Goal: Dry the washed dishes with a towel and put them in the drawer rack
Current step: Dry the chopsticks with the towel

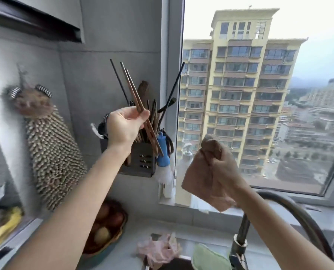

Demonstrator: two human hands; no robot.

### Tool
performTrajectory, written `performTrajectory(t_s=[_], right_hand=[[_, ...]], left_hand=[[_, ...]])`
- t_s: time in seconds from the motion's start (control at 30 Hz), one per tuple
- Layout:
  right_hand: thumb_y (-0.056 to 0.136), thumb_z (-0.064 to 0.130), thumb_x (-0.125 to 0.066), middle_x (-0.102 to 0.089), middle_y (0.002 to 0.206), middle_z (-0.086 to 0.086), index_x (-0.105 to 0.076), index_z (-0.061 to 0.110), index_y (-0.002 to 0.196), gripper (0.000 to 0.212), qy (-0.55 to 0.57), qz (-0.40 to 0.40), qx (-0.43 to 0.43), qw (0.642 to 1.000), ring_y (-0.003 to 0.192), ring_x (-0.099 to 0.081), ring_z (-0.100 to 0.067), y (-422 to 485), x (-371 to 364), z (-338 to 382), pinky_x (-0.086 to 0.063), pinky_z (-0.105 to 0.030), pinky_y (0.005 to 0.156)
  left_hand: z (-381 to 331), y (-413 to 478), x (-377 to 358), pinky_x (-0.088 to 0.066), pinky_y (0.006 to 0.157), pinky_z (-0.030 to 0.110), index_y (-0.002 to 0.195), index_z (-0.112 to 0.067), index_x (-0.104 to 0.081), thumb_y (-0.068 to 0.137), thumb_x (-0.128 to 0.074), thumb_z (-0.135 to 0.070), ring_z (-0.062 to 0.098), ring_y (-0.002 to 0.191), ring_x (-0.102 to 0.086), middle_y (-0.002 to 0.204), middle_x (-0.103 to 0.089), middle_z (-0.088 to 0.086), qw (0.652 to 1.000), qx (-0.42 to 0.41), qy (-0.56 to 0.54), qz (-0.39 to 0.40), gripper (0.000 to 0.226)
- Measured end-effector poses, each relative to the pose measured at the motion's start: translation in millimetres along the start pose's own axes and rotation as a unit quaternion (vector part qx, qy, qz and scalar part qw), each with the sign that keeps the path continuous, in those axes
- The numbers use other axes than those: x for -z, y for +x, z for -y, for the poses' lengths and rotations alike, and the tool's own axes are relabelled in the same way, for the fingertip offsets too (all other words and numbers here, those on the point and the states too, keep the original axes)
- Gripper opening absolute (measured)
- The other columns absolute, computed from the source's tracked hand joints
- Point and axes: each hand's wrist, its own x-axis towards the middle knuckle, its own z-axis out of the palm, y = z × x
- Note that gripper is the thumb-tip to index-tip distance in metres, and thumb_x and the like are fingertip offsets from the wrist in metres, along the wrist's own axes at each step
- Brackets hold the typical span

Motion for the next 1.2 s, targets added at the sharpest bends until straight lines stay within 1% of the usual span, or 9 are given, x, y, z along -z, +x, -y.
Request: performTrajectory(t_s=[0.1, 0.23, 0.53, 0.7, 0.8, 0.9, 1.0, 1.13, 1.2], right_hand=[[0.085, 0.003, -0.054, -0.067, 0.101, -0.003, -0.060, 0.017, 0.111, 0.030, -0.014, 0.000, 0.000, 1.000, 0.097, -0.063, -0.021, 5, -12, -2, -0.049, -0.049, 0.092], [0.086, 0.003, -0.055, -0.066, 0.095, 0.000, -0.060, 0.016, 0.107, 0.025, -0.018, 0.011, -0.003, 1.000, 0.093, -0.063, -0.023, 4, -22, -8, -0.050, -0.051, 0.088], [0.087, 0.002, -0.055, -0.064, 0.093, 0.003, -0.058, 0.017, 0.105, 0.024, -0.058, 0.024, -0.010, 0.998, 0.091, -0.061, -0.022, -12, -19, -22, -0.049, -0.045, 0.084], [0.088, 0.003, -0.056, -0.062, 0.089, 0.006, -0.055, 0.023, 0.096, 0.022, -0.068, 0.033, -0.008, 0.997, 0.088, -0.060, -0.021, -24, -13, -22, -0.049, -0.040, 0.080], [0.089, 0.003, -0.055, -0.062, 0.089, 0.005, -0.055, 0.024, 0.095, 0.022, -0.074, 0.037, -0.007, 0.997, 0.088, -0.059, -0.020, -32, -4, -24, -0.047, -0.038, 0.077], [0.088, 0.001, -0.055, -0.064, 0.093, -0.002, -0.059, 0.017, 0.100, 0.020, -0.048, 0.024, -0.014, 0.998, 0.089, -0.060, -0.020, -42, 13, -25, -0.047, -0.038, 0.078], [0.089, -0.002, -0.053, -0.065, 0.091, -0.003, -0.061, 0.011, 0.103, 0.020, 0.010, 0.015, -0.030, 0.999, 0.086, -0.060, -0.018, -56, 40, -21, -0.046, -0.030, 0.072], [0.094, 0.006, -0.053, -0.066, 0.095, -0.011, -0.061, 0.013, 0.105, 0.015, 0.108, -0.019, -0.091, 0.990, 0.089, -0.063, -0.026, -91, 99, -17, -0.055, -0.041, 0.076], [0.097, 0.011, -0.052, -0.066, 0.094, -0.008, -0.059, 0.014, 0.108, 0.014, 0.149, -0.046, -0.137, 0.978, 0.084, -0.064, -0.023, -120, 133, -16, -0.058, -0.034, 0.065]], left_hand=[[-5, 35, 4, -0.059, 0.073, 0.041, 0.082, -0.023, -0.071, 0.077, -0.077, -0.016, 0.017, 0.067, -0.067, 0.071, -0.069, -0.002, 0.993, -0.089, 0.065, -0.051, 0.010], [0, 61, -3, -0.058, 0.073, 0.041, 0.090, -0.010, -0.074, 0.080, -0.074, -0.017, 0.022, 0.070, -0.068, 0.074, -0.068, 0.001, 0.980, -0.125, 0.138, -0.063, 0.012], [49, 54, -24, -0.037, 0.061, 0.024, 0.075, 0.001, -0.067, 0.080, -0.074, -0.019, 0.022, 0.068, -0.056, 0.071, -0.061, 0.007, 0.927, -0.041, 0.373, -0.010, 0.022], [65, 55, -29, -0.044, 0.070, 0.031, 0.093, 0.002, -0.065, 0.081, -0.072, -0.033, 0.031, 0.096, -0.064, 0.101, -0.068, 0.018, 0.845, 0.050, 0.525, 0.090, 0.037], [56, 51, -27, -0.046, 0.081, 0.033, 0.089, 0.002, -0.066, 0.083, -0.070, -0.035, 0.032, 0.095, -0.064, 0.093, -0.071, 0.017, 0.845, 0.036, 0.522, 0.113, 0.038], [38, 40, -19, -0.045, 0.069, 0.033, 0.076, 0.003, -0.066, 0.085, -0.066, -0.026, 0.033, 0.087, -0.066, 0.083, -0.071, 0.018, 0.883, 0.004, 0.463, 0.074, 0.031], [17, 6, -24, -0.053, 0.075, 0.035, 0.079, -0.003, -0.069, 0.087, -0.061, -0.023, 0.030, 0.079, -0.067, 0.076, -0.071, 0.012, 0.924, -0.078, 0.370, 0.059, 0.022], [-11, -68, -60, -0.056, 0.073, 0.041, 0.079, -0.016, -0.067, 0.089, -0.061, -0.024, 0.025, 0.072, -0.068, 0.068, -0.066, -0.002, 0.941, -0.117, 0.263, 0.175, 0.014], [-20, -105, -84, -0.056, 0.075, 0.042, 0.079, -0.022, -0.067, 0.090, -0.061, -0.029, 0.022, 0.072, -0.068, 0.070, -0.067, -0.005, 0.929, -0.125, 0.239, 0.255, 0.014]])
